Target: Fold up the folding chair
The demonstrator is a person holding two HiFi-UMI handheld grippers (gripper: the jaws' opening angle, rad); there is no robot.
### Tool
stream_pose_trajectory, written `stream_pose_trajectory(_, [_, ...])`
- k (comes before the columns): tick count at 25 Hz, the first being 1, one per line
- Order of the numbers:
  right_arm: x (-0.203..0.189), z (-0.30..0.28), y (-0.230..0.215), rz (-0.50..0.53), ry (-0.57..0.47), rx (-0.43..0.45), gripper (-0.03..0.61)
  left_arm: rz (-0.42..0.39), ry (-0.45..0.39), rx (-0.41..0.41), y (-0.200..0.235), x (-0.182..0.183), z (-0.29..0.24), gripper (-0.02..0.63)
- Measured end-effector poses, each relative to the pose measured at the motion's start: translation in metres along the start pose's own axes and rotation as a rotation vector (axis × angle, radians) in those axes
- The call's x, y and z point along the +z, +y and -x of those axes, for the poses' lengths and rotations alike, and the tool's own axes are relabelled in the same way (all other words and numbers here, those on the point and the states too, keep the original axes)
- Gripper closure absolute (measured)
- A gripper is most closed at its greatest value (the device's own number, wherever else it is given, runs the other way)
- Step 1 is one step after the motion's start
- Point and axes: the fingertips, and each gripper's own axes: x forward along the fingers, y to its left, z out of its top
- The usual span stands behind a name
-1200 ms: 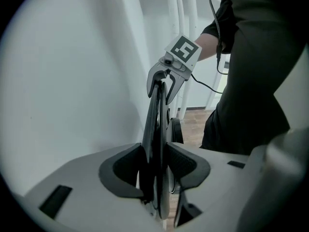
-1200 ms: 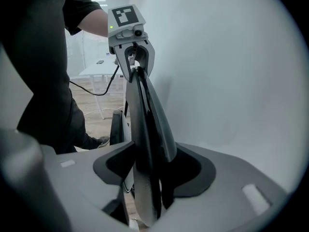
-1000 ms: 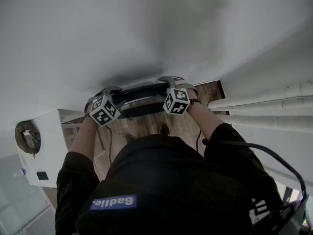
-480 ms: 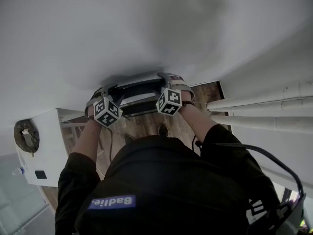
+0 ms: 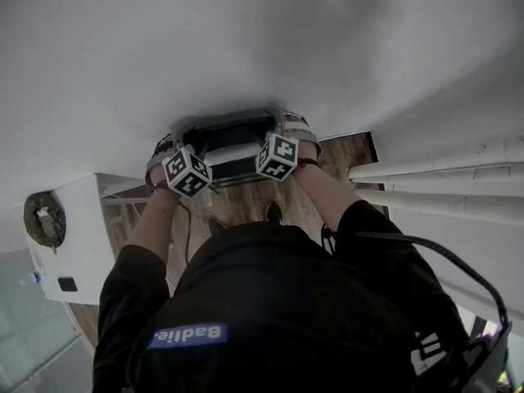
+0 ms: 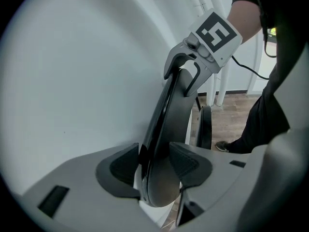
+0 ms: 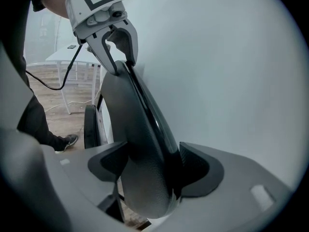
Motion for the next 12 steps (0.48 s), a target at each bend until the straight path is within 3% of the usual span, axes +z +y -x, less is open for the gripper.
stream_pose_trajectory(12, [0.0019, -0.006, -0.0087, -0.029, 0.046, -0.095, 0.261, 0.037, 0.025, 0.084, 0.0097, 0.0004, -0.0066, 0.433])
